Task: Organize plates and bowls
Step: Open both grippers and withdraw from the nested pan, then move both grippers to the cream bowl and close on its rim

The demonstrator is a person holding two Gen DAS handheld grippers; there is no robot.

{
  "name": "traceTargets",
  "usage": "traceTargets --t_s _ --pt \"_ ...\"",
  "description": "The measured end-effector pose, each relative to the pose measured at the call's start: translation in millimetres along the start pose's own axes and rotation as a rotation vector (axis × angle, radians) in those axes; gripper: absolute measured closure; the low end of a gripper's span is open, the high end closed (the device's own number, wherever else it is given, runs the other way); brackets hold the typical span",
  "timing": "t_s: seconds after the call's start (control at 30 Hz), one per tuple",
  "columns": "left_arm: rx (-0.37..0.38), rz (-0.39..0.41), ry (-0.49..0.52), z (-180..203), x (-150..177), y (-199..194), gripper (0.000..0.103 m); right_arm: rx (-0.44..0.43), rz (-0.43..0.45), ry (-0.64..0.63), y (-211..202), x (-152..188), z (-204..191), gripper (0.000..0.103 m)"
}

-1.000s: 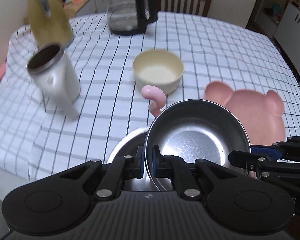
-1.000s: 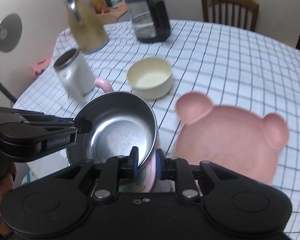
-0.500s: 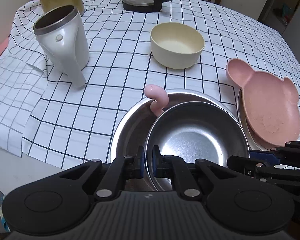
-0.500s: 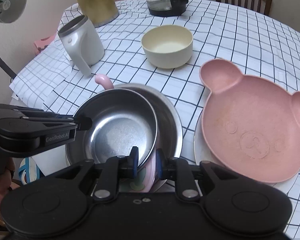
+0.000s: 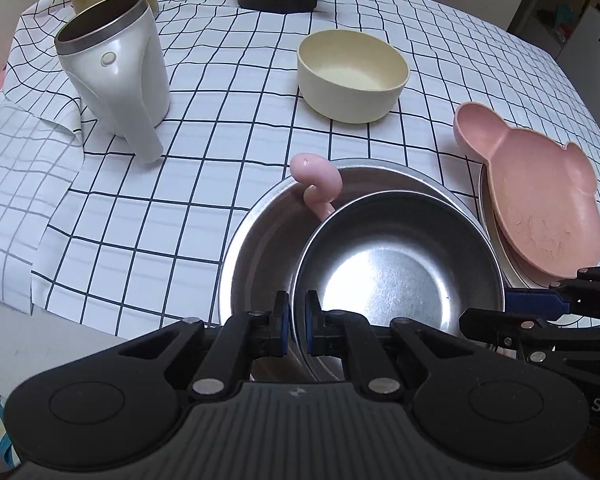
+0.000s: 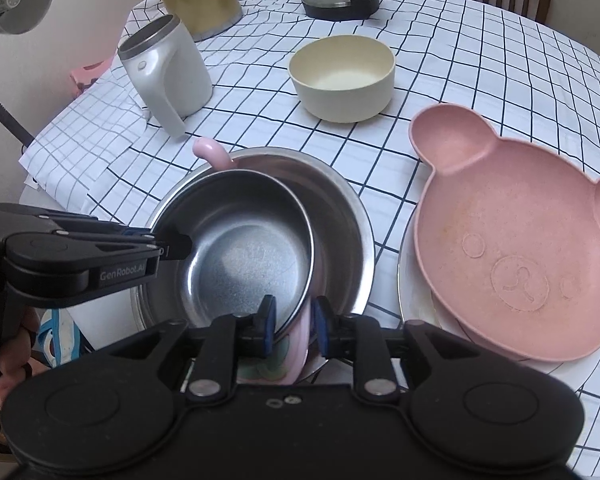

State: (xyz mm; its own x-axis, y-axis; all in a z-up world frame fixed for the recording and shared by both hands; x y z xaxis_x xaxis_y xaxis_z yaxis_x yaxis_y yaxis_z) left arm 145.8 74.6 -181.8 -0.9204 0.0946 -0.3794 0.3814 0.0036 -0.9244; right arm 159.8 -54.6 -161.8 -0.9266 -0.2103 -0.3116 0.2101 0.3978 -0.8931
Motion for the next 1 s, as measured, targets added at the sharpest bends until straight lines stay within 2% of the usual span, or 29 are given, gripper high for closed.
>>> traceTargets --t_s 0.13,0.43,0.9,1.0 --pt "0.005 0.014 0.013 -2.0 -1.5 -4.5 0.096 0.008 -0.010 0.009 -1.6 -1.8 3.0 0.072" --pt "0.000 0.085 0.079 -5.0 -15.1 -25.7 0.095 -0.003 0.028 -0.048 -21.5 -12.0 -1.6 0.064" --pt "0.029 0.195 0.125 -4.2 -58.6 -54.4 0.094 -0.031 0.152 -0.059 -56.9 -54.2 -9.2 0.051" --pt "0.029 0.220 0.131 -7.0 -70.4 -61.0 0.091 -0.037 0.187 -0.053 -64.2 -66.8 -8.7 0.050"
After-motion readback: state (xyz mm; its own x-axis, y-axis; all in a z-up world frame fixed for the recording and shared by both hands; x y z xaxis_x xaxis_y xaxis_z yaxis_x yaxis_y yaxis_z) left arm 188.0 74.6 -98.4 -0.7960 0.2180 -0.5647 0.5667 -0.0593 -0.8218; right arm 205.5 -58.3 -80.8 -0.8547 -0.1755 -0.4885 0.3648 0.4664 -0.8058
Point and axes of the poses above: each gripper's, at about its wrist camera, not at the fingertips, and y roughly the way its jaws point, z to its right, x to its underside, the point moved 9 cm from there along y, roughly the way its jaws point, and after that the axes turned 13 degrees about y, right-handed, at the moved point
